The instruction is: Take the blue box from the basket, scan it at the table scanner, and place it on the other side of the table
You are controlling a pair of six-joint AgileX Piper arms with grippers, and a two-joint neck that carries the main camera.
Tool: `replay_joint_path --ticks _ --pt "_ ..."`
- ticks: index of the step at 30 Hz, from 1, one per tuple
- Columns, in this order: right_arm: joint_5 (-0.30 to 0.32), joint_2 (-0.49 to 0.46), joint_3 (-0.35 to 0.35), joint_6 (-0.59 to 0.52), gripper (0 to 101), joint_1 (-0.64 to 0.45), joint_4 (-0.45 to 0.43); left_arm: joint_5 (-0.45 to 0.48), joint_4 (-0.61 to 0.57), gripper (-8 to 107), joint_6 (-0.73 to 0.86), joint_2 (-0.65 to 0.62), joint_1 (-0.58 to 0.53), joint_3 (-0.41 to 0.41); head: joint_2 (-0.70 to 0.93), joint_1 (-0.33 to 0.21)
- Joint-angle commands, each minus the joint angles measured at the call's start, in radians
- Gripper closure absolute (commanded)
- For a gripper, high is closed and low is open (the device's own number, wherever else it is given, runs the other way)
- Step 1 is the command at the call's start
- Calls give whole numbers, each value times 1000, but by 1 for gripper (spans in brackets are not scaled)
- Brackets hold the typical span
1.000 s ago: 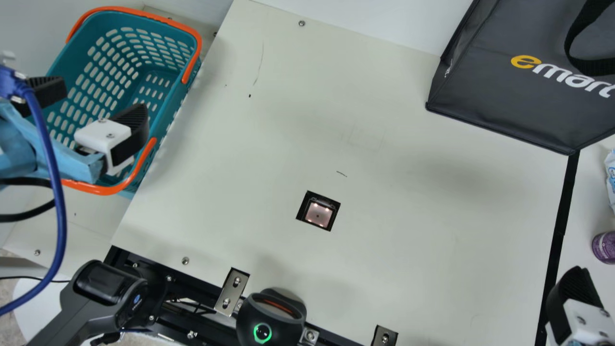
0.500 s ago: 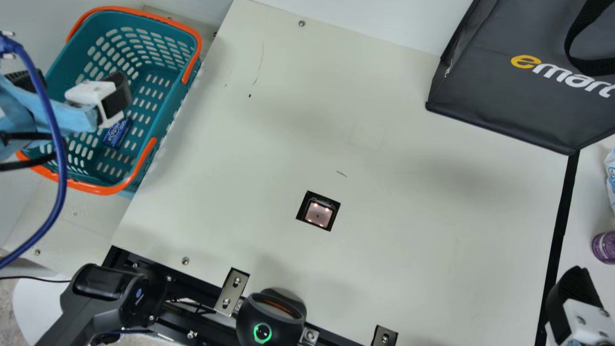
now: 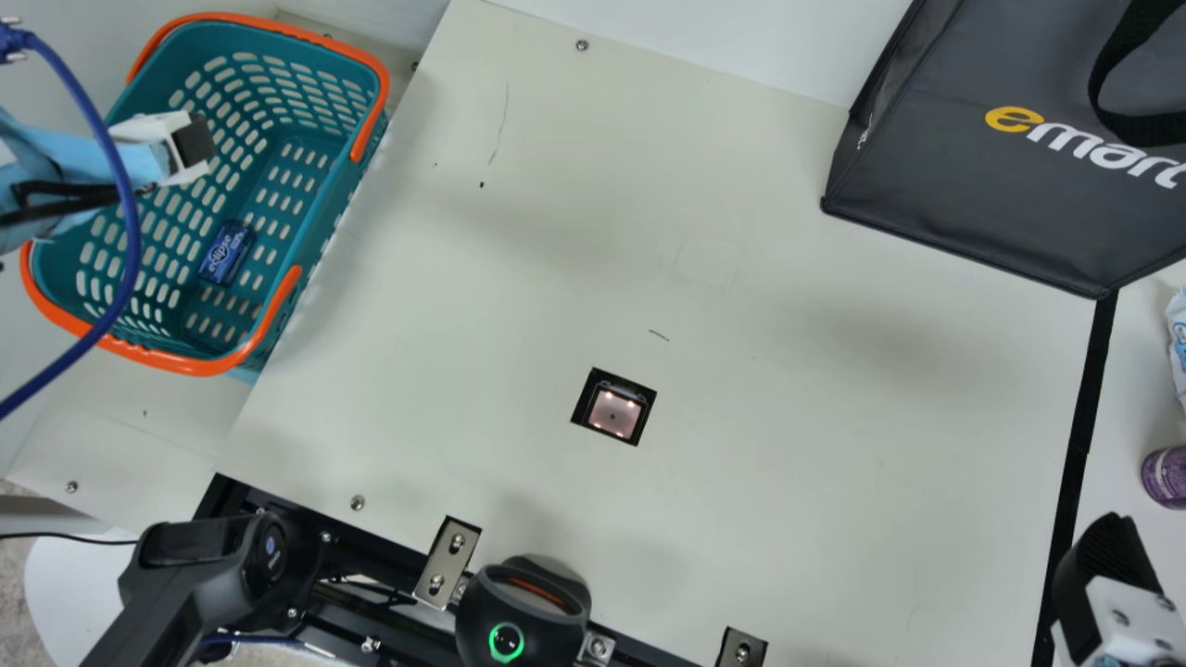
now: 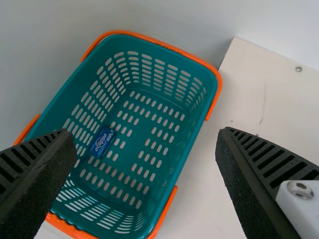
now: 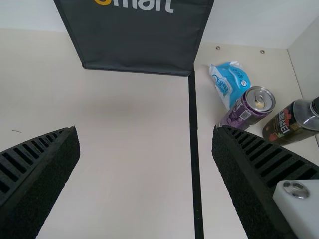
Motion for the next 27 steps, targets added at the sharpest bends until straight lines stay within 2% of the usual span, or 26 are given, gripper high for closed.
replay_joint_path --ticks 1,9,15,27 --pt "0 0 0 0 6 0 0 -8 -27 9 69 42 37 -4 2 -30" --pt "0 0 0 0 6 0 0 -71 -87 9 199 205 116 -41 2 -30" --pt "0 0 0 0 6 0 0 -136 -81 9 216 315 110 -49 2 -30" --pt "0 0 0 0 6 0 0 -284 -18 9 140 480 41 25 2 -30"
